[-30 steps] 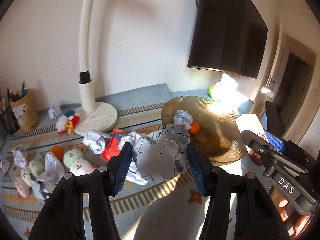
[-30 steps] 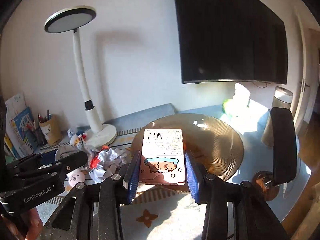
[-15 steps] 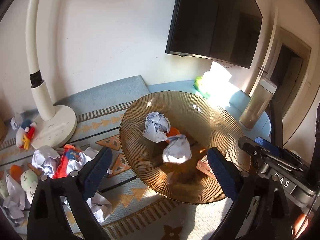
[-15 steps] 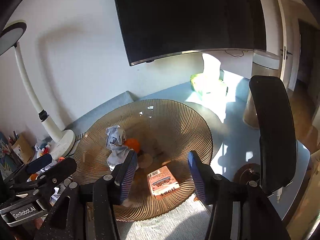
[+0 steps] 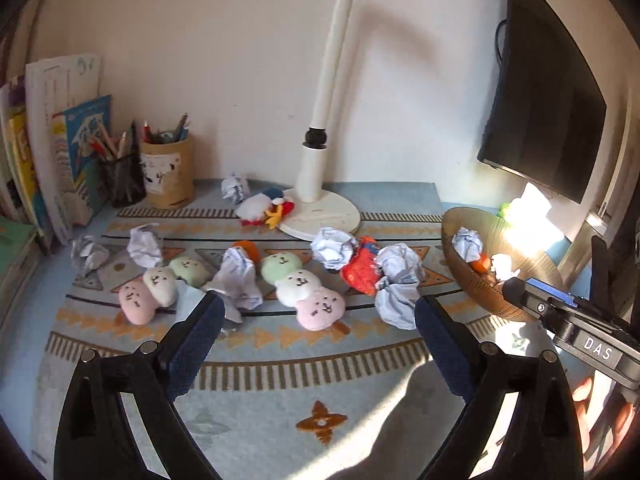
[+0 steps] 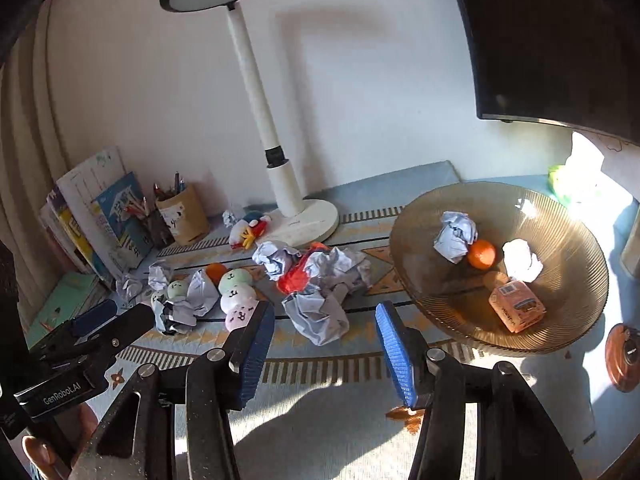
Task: Organize objects
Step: 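Grasp the plush dango stack with the right tool while the left tool grasps grey-blue paper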
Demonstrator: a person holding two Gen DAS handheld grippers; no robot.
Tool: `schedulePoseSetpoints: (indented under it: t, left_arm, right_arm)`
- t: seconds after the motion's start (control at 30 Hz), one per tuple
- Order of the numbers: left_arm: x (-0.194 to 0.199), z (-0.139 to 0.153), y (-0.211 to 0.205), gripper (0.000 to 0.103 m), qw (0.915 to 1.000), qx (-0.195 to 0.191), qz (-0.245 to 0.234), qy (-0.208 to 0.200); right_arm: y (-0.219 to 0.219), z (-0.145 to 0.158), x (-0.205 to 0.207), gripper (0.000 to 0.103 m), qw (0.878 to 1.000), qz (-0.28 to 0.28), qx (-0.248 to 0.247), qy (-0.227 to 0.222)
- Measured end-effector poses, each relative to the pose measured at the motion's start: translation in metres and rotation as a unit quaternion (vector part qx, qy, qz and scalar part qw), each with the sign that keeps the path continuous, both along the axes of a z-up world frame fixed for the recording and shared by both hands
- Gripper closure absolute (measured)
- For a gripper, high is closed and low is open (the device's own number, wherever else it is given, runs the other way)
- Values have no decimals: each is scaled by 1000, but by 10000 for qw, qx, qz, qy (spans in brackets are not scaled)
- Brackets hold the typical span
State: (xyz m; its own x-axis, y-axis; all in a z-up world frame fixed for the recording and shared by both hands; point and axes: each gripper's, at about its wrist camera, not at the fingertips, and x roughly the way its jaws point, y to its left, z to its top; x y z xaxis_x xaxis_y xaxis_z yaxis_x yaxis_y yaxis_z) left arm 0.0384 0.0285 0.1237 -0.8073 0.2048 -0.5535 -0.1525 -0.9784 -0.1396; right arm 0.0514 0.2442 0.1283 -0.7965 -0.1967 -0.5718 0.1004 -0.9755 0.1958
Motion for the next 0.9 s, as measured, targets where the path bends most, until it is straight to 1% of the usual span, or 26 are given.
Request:
schedulePoseSetpoints:
  t: [0.07,0.13,0.23,0.3,0.37,0.4,0.43,0.5,0.53,0.67,0.73,0.77,0.8,0.83,0.9]
  left_arm:
    - [5,-10,-25,5,9995,-99,281,-45]
    - [2,-25,-44,5,9980,-203,582,-145]
    - [-7,-53,-62,5,9950,-310,874,-374]
    - [-12,-65,-69,6,9939,-232,956,-490]
    - [-12,-69,-74,6,9940,-77,937,-561]
    - [-12,-68,-76,5,9944,-31,932,-501]
    - [-11,-69,-76,5,9942,-2,947,-510]
    - [-14,-73,-76,5,9939,45,889,-654]
    - [-14,-73,-75,5,9939,38,878,-661]
    - [-13,-74,-71,5,9943,-24,839,-660]
    - [-17,-74,-72,5,9939,-59,766,-790]
    - [-21,-74,-72,5,9938,-91,633,-914]
    - [-26,-72,-72,6,9934,-216,421,-1047]
    - [-30,-68,-73,5,9930,-352,148,-1119]
    - [-40,-56,-80,5,9927,-404,-233,-1116]
  right_arm:
    - [-23,-14,-5,52,9998,183,93,-64]
    - [-40,-35,-11,52,9992,328,161,-159]
    - [-57,-67,-21,52,9977,427,262,-455]
    - [-63,-78,-24,52,9967,464,352,-569]
    - [-68,-80,-24,51,9958,446,582,-542]
    - [-68,-79,-24,50,9959,455,615,-487]
    - [-69,-81,-24,46,9957,468,623,-500]
    - [-70,-85,-29,46,9943,469,686,-671]
    - [-71,-86,-31,46,9938,455,713,-729]
    - [-72,-86,-32,46,9932,503,736,-749]
    - [-72,-85,-36,46,9913,739,602,-907]
    - [-74,-83,-40,46,9878,992,435,-1122]
    - [-76,-77,-43,46,9841,1203,317,-1270]
    - [-81,-68,-45,46,9824,1316,350,-1278]
    - [-95,-46,-53,46,9813,1448,656,-1083]
